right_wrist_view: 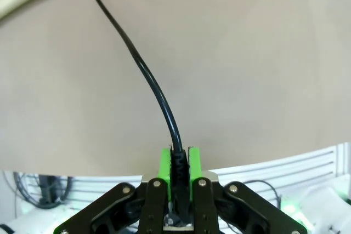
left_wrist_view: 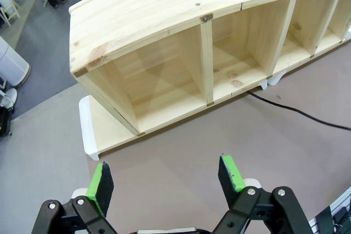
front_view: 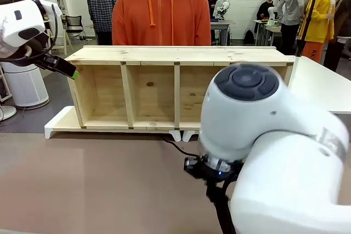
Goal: Perform cable management.
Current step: Pull the grasped Power Cable to the location of the Power Strip.
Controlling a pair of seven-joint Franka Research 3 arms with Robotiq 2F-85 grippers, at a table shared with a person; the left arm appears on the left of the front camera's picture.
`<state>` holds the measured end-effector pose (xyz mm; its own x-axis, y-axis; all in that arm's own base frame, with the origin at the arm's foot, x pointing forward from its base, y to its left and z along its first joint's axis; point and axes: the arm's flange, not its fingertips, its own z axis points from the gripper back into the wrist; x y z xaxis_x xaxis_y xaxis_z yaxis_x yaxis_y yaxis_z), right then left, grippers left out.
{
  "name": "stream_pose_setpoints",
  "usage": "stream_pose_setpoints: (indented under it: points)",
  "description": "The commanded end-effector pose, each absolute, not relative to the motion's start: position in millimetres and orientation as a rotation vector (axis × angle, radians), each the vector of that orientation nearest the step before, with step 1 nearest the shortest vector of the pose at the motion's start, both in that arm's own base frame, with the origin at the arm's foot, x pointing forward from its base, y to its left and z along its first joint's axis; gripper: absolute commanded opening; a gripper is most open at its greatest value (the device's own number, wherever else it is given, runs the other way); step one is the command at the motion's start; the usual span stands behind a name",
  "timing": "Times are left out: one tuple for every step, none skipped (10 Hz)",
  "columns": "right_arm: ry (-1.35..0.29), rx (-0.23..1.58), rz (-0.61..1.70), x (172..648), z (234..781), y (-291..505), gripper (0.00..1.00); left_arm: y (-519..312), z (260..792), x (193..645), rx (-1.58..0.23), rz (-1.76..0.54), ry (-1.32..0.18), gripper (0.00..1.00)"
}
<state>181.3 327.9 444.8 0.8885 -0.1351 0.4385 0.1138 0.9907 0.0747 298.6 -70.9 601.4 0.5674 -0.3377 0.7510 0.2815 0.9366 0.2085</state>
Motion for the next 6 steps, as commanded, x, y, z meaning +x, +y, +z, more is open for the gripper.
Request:
stream_pose_setpoints:
  points:
    - [-0.48,0.055,-0.213,160.4,437.9,269.1,0.16,-70.8,600.5,299.1,0.064,-0.353,-0.905,1.0]
    - [-0.488,0.061,-0.254,156.5,441.0,250.9,0.16,-70.8,600.5,299.1,0.064,-0.353,-0.905,1.0]
    - [-0.496,0.078,-0.303,154.6,444.2,229.9,0.16,-70.8,600.5,299.1,0.064,-0.353,-0.905,1.0]
    - [-0.508,0.093,-0.356,155.5,447.1,212.0,0.16,-70.8,600.5,299.1,0.064,-0.353,-0.905,1.0]
    - [-0.514,0.106,-0.396,155.4,448.6,195.6,0.16,-70.8,600.5,299.1,0.064,-0.353,-0.905,1.0]
    - [-0.518,0.112,-0.423,155.1,449.5,179.5,0.16,-70.8,600.5,299.1,0.064,-0.353,-0.905,1.0]
